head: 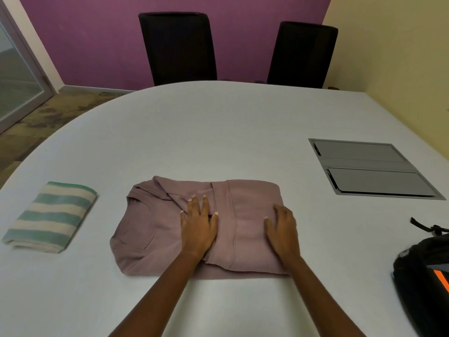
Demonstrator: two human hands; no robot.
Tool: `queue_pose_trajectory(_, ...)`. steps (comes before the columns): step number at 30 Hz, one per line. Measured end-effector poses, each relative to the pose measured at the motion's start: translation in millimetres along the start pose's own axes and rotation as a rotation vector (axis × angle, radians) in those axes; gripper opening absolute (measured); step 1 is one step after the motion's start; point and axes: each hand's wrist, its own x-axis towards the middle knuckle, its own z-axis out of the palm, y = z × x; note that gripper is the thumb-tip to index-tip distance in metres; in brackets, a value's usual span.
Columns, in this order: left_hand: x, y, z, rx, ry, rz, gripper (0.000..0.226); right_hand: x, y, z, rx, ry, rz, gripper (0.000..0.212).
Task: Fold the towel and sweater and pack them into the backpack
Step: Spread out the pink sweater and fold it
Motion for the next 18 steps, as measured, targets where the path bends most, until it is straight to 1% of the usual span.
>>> queue_pose_trajectory(2, -4, 8, 0, -0.018, -0.004, 0.05, 0.069, 9, 14, -11, 0.103, -0.087, 0.24, 0.058)
queue_pose_trajectory(3, -6, 11, 1, -0.023, -0.026, 0.076, 0.065, 13, 21, -15, 0.178, -0.155, 0.35, 0.061)
queue_pose_trajectory(4, -8, 12, 4, -0.031, -0.056, 0.094, 0.059, 16, 27, -17, 0.258, -0.22, 0.427, 0.061)
queue_pose_trajectory(6, -10, 9, 11, -0.053, -0.132, 0.095, 0.056, 20, 34, -22, 0.392, -0.322, 0.508, 0.054)
queue_pose_trajectory(8, -12, 3, 19, -0.044, -0.192, 0.078, 0.057, 24, 36, -28, 0.468, -0.396, 0.544, 0.048)
queue_pose_trajectory(11, -13, 0, 23, -0.008, -0.206, 0.073, 0.057, 26, 33, -36, 0.503, -0.468, 0.577, 0.05)
queue_pose_trajectory(14, -10, 3, 23, -0.017, -0.201, 0.058, 0.056, 26, 22, -49, 0.531, -0.427, 0.563, 0.044)
queue_pose_trajectory(18, -8, 15, 25, -0.154, -0.242, 0.034, 0.057, 25, 0, -76, 0.528, -0.35, 0.503, 0.019)
